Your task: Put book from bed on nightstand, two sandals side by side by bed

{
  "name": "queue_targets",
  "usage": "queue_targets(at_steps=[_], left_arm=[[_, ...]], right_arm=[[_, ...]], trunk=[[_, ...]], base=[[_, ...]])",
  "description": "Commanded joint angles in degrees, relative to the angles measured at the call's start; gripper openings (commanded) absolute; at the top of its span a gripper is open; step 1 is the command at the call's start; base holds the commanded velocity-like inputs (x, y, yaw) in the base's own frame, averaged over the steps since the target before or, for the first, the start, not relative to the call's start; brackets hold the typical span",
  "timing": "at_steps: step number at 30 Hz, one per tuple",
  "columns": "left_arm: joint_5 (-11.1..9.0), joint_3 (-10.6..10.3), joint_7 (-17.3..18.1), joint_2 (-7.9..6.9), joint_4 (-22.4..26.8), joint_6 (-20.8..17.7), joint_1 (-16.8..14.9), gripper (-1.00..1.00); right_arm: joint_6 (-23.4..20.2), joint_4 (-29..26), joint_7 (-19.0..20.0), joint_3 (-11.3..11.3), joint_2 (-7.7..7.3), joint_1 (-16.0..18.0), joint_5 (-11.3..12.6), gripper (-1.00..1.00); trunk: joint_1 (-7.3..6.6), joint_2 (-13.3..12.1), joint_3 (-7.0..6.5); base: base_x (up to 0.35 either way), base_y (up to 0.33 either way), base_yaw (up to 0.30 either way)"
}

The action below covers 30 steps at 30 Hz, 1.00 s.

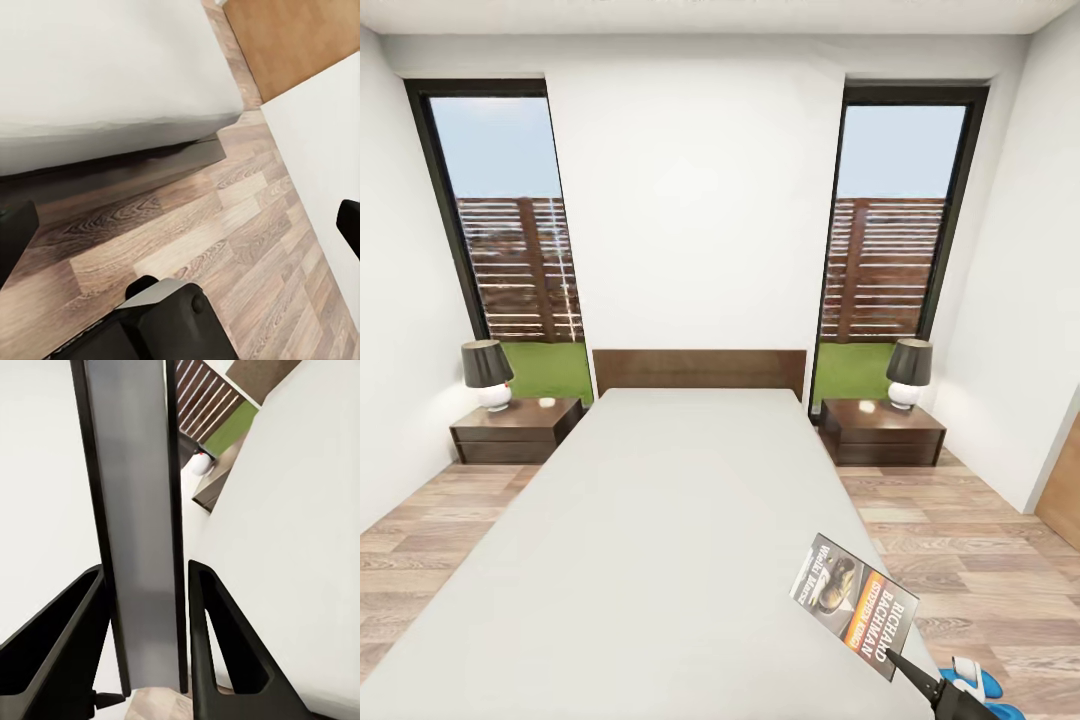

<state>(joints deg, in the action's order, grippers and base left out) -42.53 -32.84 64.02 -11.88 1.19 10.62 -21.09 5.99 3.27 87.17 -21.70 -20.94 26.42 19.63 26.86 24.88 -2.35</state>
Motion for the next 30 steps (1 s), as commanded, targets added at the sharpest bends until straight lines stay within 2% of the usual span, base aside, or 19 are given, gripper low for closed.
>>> queue_targets(at_steps=[1,10,30], left_arm=[[-0.36,-0.47,0.06,0.1,0.01,0.37,-0.01,1.0],[-0.36,-0.47,-0.02,0.57,0.02,0.37,0.06,1.0],[-0.36,-0.47,-0.12,0.72,0.04,0.37,0.08,1.0]], right_arm=[[0.6,0.25,0.11,0.18,-0.03,0.1,0.32,-1.0],[0.6,0.25,0.11,0.2,-0.06,0.09,0.32,-1.0],[0.6,0.25,0.11,0.22,-0.06,0.1,0.32,-1.0]], trunk=[[0.02,0.04,0.02],[0.02,0.04,0.25],[0.02,0.04,1.78]], base=[[0.0,0.0,0.0],[0.0,0.0,0.0],[0.0,0.0,0.0]])
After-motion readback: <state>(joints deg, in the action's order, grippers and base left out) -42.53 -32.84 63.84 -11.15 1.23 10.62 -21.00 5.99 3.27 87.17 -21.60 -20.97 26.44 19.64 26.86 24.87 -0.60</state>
